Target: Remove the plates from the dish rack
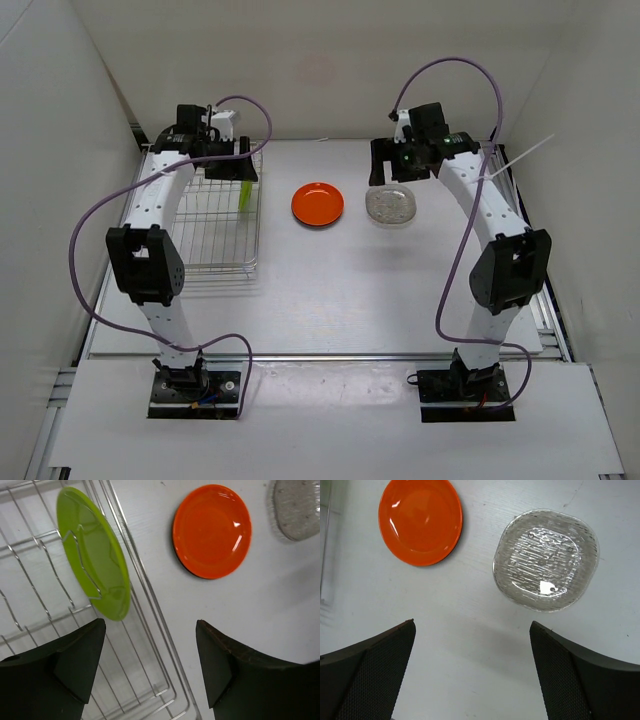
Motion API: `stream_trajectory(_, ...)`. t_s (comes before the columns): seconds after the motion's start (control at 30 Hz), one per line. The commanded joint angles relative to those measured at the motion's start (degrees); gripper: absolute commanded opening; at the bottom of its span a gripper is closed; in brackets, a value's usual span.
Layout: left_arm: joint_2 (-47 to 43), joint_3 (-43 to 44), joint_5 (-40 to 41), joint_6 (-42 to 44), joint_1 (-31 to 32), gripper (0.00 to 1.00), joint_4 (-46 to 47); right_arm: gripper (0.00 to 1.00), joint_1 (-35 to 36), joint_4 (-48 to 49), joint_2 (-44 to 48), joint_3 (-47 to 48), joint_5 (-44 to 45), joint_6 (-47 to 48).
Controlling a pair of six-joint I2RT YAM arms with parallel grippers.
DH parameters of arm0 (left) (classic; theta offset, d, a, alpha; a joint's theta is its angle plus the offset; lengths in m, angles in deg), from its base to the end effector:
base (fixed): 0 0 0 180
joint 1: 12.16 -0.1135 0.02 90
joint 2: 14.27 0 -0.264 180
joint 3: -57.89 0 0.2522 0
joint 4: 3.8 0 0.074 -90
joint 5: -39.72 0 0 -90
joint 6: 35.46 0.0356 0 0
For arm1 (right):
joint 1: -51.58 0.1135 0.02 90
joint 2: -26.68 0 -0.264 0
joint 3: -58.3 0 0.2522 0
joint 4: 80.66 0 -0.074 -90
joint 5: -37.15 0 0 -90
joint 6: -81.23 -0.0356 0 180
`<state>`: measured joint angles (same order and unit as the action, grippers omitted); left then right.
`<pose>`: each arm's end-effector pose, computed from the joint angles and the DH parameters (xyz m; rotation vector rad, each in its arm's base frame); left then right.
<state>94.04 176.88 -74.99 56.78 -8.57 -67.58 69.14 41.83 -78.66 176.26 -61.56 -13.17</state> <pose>0.4129 -0.0408 0.3258 0.3036 2.4392 -0.5466 0.3924 0.1298 0.3461 -0.3463 2.3472 0.3649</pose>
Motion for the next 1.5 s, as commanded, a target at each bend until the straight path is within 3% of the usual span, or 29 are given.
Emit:
stream_trajectory(0.0, 0.75, 2.61, 3.52, -0.66, 0.88, 0.82, 5.97, 0.97, 0.54, -3.27, 1.72, -0.32, 0.36, 2.91)
stream_trajectory(0.23, 1.38, -4.15, 9.94, -3.65, 1.41, 0.73, 15.21, 0.97, 0.54, -2.66, 5.5, -3.04, 1.42, 3.44)
stream_trajectory(0.4, 2.69, -4.16, 11.61, -4.17, 2.47, 0.65, 16.53, 0.97, 0.02, -2.66, 6.02, -3.04, 1.42, 3.44)
stream_trajectory(0.57, 5.15, -2.93, 12.76, -4.17, 3.52, 0.42, 16.53, 0.97, 0.02, -2.66, 6.02, -2.51, 1.42, 3.44)
stream_trajectory(0.77, 6.21, -2.93, 12.76, -4.17, 3.52, 0.5, 16.53, 0.96, 0.02, -2.14, 6.02, -2.51, 1.42, 2.92)
stream_trajectory(0.83, 6.21, -3.45, 12.76, -4.17, 4.05, 0.44, 16.53, 0.96, 0.02, -2.13, 6.02, -2.51, 1.42, 2.91)
stream_trajectory(0.9, 6.21, -3.98, 13.28, -4.17, 4.05, 0.3, 16.53, 0.96, 0.02, -2.13, 6.02, -2.51, 0.89, 2.91)
stream_trajectory(0.93, 5.69, -3.98, 13.28, -4.17, 4.05, 0.3, 16.53, 0.96, 0.02, -2.13, 6.02, -2.51, 0.89, 2.91)
stream_trajectory(1.0, 5.68, -3.98, 13.28, -4.7, 4.05, 0.19, 16.53, 0.96, 0.02, -2.13, 6.02, -2.51, 0.89, 2.91)
stream_trajectory(1.1, 4.54, -3.98, 13.28, -4.7, 4.05, 0.11, 16.01, 0.96, 0.02, -2.13, 5.5, -2.51, 0.89, 2.91)
stream_trajectory(1.33, -0.29, -3.98, 12.76, -5.23, 4.05, 0.11, 14.61, 0.95, 0.02, -2.13, 5.5, -2.51, 0.36, 2.38)
stream_trajectory(1.47, -2.4, 2.5, 11.44, -6.45, 4.05, 0.11, 9.25, 0.95, 0.02, -2.13, 5.5, -2.51, 0.36, 2.38)
